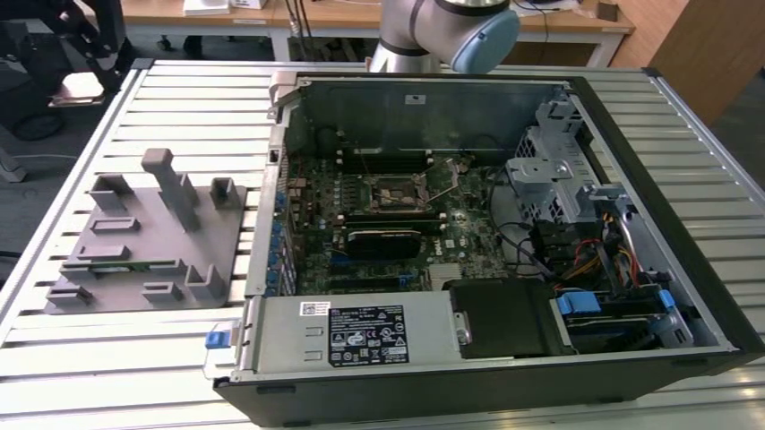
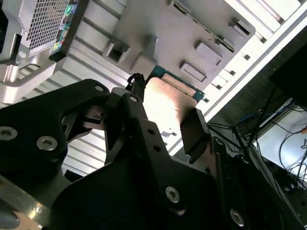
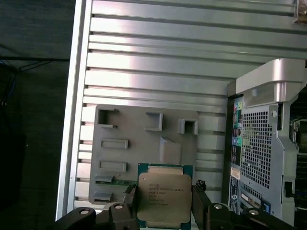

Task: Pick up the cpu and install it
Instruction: 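Pick up the cpu and move it towards the insertion slot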

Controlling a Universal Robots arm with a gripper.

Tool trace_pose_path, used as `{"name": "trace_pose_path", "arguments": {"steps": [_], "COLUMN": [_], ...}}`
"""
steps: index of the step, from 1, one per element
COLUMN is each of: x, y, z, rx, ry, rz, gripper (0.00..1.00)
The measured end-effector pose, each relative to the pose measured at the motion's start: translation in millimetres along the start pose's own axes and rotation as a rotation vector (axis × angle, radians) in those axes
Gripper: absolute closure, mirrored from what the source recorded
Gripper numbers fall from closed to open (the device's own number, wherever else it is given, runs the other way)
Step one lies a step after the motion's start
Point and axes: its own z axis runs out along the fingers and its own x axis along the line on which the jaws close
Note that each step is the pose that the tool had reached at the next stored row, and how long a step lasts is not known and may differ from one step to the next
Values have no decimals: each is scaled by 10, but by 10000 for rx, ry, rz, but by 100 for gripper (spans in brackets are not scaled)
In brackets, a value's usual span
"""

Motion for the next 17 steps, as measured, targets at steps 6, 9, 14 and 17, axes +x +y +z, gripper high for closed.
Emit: {"name": "trace_pose_path", "arguments": {"steps": [6, 9, 14, 17], "x": [-123, -161, -206, -240], "y": [-7, -9, -12, -14], "z": [4, 6, 10, 12], "rx": [1, 1, 1, 0], "ry": [1, 0, 0, 0], "rz": [0, 0, 0, 0], "gripper": [45, 45, 45, 45]}}
